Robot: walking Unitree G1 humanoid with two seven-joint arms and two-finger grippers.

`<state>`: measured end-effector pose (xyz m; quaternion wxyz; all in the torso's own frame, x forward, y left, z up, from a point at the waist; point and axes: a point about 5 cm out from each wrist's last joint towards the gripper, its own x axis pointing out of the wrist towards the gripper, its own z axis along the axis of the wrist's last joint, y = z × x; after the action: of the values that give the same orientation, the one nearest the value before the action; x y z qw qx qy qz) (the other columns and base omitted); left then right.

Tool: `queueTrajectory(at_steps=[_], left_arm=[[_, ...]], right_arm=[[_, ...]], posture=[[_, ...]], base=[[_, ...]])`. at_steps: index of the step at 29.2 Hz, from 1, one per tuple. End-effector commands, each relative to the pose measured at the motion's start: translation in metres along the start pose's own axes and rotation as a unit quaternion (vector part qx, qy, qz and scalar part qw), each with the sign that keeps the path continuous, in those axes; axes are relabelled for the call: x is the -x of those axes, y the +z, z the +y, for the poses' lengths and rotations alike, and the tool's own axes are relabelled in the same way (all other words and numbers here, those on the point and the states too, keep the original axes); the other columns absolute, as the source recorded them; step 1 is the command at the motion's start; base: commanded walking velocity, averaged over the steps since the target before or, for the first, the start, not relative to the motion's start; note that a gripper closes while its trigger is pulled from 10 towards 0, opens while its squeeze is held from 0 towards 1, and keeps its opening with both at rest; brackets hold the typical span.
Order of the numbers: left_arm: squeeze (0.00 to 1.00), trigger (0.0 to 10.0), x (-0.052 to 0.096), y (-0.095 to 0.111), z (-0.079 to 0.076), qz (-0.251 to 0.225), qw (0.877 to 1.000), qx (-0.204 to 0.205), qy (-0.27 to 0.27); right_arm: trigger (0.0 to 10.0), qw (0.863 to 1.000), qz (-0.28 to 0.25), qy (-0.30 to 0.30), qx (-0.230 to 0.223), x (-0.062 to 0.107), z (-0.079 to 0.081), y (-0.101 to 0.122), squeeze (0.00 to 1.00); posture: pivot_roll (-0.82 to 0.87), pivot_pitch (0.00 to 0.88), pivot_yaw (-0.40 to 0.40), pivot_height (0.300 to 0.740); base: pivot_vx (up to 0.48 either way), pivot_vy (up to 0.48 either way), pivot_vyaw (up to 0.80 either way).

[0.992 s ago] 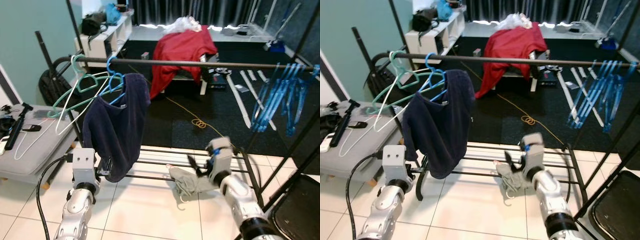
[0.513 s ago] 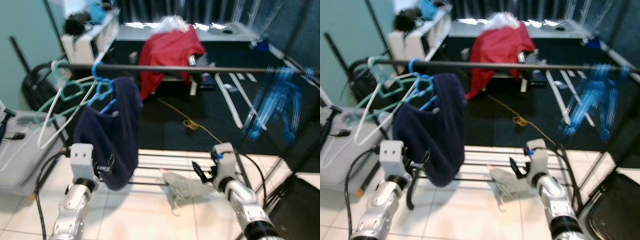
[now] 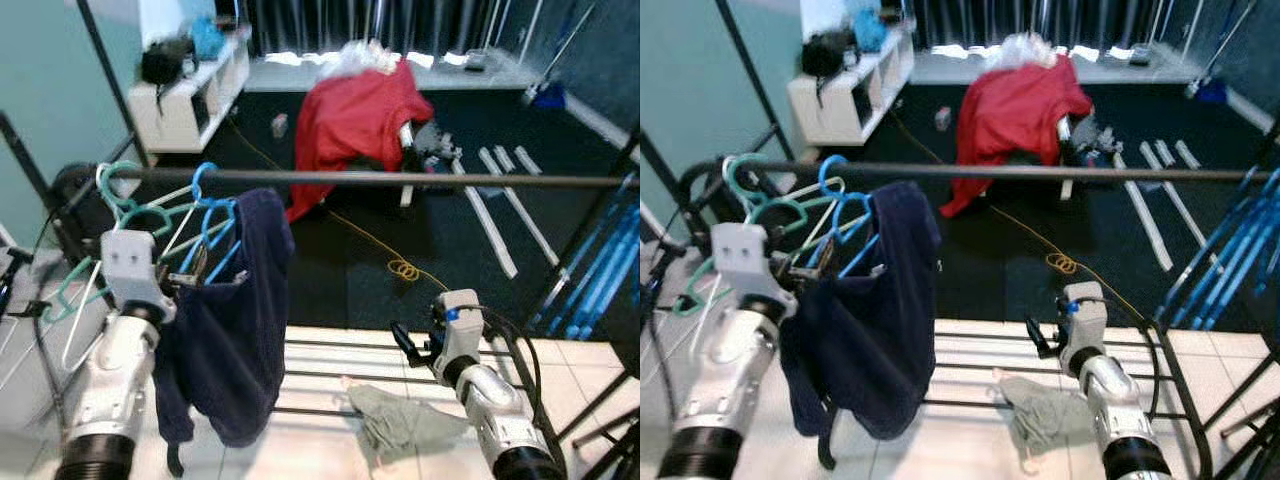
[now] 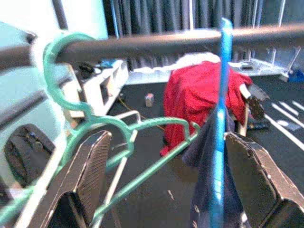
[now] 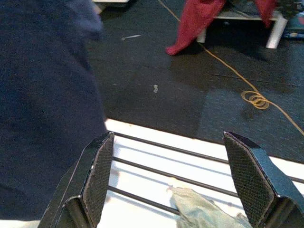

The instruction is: Hang hanger

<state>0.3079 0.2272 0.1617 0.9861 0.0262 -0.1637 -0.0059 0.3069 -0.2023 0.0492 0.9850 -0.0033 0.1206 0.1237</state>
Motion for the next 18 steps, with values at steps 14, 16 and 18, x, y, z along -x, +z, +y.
queueTrajectory(at_steps=[14, 16, 18], left_arm=[[0.00, 10.0, -0.021, -0.021, -0.014, 0.064, 0.989, -0.022, -0.133], [0.00, 10.0, -0.023, -0.029, -0.032, 0.091, 0.981, -0.037, -0.167], [0.00, 10.0, -0.023, -0.032, -0.036, 0.100, 0.979, -0.046, -0.174]], right_arm=[[10.0, 1.000, -0.010, -0.007, -0.011, 0.003, 0.001, 0.002, 0.00], [10.0, 1.000, -0.012, -0.010, -0.008, 0.003, 0.000, 0.002, 0.00], [10.0, 1.000, -0.013, -0.012, -0.008, 0.003, -0.001, 0.003, 0.00]], posture=[[-0.18, 0.000, 0.061, 0.740], [-0.19, 0.000, 0.066, 0.740], [-0.19, 0.000, 0.066, 0.740]], base=[[0.000, 0.000, 0.00], [0.000, 0.000, 0.00], [0.000, 0.000, 0.00]])
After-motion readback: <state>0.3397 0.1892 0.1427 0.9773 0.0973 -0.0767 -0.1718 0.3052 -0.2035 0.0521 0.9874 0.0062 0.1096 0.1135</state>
